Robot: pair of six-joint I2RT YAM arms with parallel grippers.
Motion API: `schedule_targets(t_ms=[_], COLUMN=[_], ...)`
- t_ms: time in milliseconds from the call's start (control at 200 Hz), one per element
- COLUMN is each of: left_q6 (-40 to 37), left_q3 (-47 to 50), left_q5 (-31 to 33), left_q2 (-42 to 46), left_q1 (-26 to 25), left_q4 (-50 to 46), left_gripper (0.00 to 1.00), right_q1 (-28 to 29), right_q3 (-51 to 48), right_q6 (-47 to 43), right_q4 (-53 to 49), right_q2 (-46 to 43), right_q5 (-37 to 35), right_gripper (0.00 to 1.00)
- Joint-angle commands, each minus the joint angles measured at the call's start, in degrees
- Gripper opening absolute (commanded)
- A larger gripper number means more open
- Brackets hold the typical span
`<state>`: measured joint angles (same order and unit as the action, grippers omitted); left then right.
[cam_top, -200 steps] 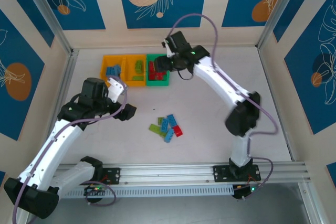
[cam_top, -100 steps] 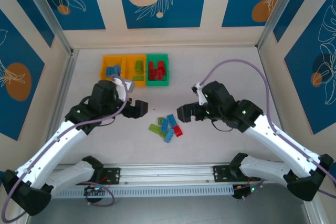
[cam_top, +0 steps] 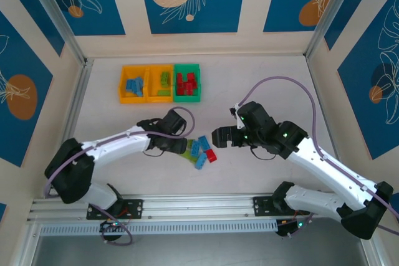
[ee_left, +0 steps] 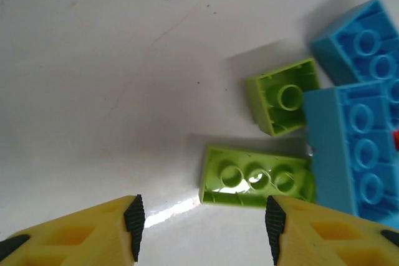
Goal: Sort the legos into containers by color
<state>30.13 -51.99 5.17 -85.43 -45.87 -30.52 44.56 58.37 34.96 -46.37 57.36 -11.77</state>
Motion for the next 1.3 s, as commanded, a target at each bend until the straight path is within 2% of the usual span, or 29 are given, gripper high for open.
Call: schedule_targets(t_ms=[0,210,425,580,820,975,1165,1290], left_q6=[1.0,0.4,0.1,0.1,-0.1,-0.3,-2.4,-4.4], left_q3=[-2.2,-5.9,-9.1,-10.1,-10.3,-10.8,-9.0,-9.2], left_q5=[1.2,0.0,0.2,0.9,0.9,0.8,0.5,3.7], left_q2=[-2.9,-8.8,-12.4,-15.8,-19.3,-20.3,-16.5,-12.7], left_q1=[-1.0,-1.8,-3.9,-4.4,-4.5,-4.5,-4.5,-4.5], left_q4=[3.3,5.3,6.5,6.5,7.8,8.2,10.9,10.6], left_gripper=[0.54,0.54,0.72,0.72,0.61,0.44,0.31,0.23], right_q1=[-0.2,-0.2,-0.3,-0.3,-0.3,-0.3,-0.3,-0.2], right_q3=[0.7,-0.7,-1.7,-1.8,-2.1,-2.4,-2.6,-2.6], right_q6=[1.1,2.2,3.0,3.3,4.1,4.5,4.9,5.1], right_q4=[-1.1,-1.3,-2.7,-3.5,-4.0,-4.0,-3.4,-3.5], right_q2=[-0.7,-2.9,-5.0,-6.3,-7.4,-7.4,-7.4,-7.4], right_q5=[-0.4,-0.9,-1.8,-2.1,-2.7,-2.8,-1.8,-0.8], right_gripper=[1.00,1.00,0.99,1.00,0.99,1.00,1.00,0.99])
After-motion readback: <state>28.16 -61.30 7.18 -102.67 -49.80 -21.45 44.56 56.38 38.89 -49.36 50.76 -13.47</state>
